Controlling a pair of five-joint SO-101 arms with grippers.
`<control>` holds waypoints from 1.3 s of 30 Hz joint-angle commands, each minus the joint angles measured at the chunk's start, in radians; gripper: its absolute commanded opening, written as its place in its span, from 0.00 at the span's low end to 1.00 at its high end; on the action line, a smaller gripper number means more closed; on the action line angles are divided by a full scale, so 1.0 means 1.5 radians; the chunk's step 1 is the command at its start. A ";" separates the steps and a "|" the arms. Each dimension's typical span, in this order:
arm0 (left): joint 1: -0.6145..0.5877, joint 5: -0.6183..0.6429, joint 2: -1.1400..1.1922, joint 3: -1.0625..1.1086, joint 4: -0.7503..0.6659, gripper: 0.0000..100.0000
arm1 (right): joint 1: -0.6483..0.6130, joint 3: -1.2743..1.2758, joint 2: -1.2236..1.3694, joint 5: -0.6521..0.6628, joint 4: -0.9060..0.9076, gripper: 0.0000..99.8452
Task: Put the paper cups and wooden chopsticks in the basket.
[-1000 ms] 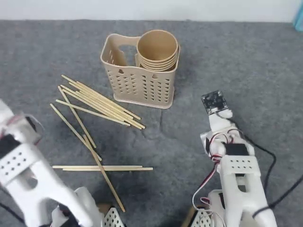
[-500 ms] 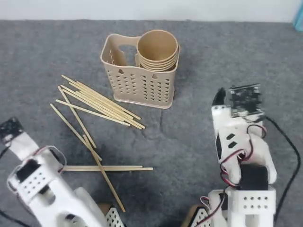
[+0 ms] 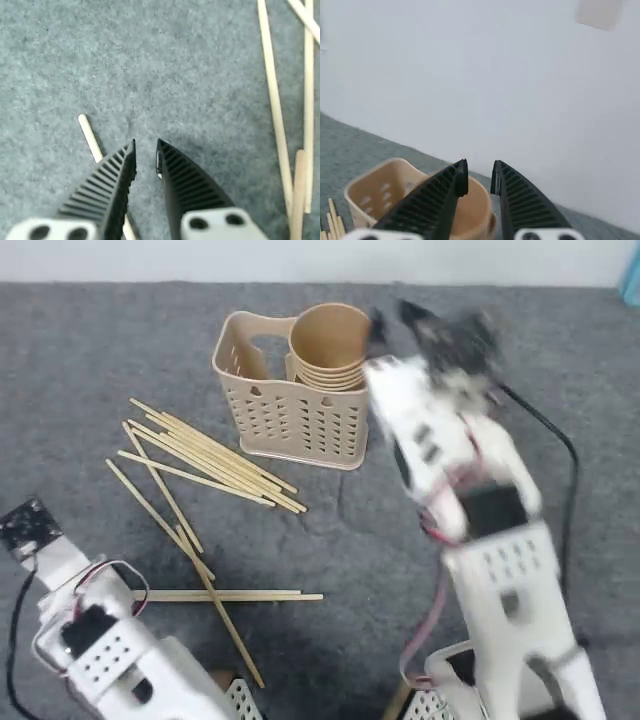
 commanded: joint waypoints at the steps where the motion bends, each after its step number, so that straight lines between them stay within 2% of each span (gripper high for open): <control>1: 0.001 0.009 -0.066 0.009 0.018 0.06 | -0.025 -0.179 0.140 -0.006 0.041 0.09; 5: 0.003 0.009 -0.139 0.030 0.045 0.06 | -0.026 -0.241 0.260 -0.006 0.121 0.09; 11: 0.042 0.006 -0.247 0.059 0.099 0.06 | -0.031 -0.241 0.333 -0.005 0.221 0.09; 18: 0.042 0.004 -0.336 0.078 0.139 0.06 | -0.042 -0.284 0.338 -0.003 0.235 0.09; 23: 0.042 -0.013 -0.337 0.080 0.141 0.06 | -0.027 -0.411 0.298 -0.004 0.245 0.09; 28: 0.042 -0.028 -0.337 0.076 0.149 0.06 | 0.004 -0.504 0.283 -0.003 0.345 0.10; 33: 0.063 -0.029 -0.336 0.076 0.149 0.06 | 0.024 -0.511 0.317 -0.006 0.425 0.24; 36: 0.064 -0.030 -0.334 0.076 0.149 0.06 | 0.025 -0.511 0.350 -0.007 0.449 0.25; 39: 0.064 -0.070 -0.297 0.063 0.150 0.07 | 0.024 -0.513 0.389 -0.028 0.444 0.25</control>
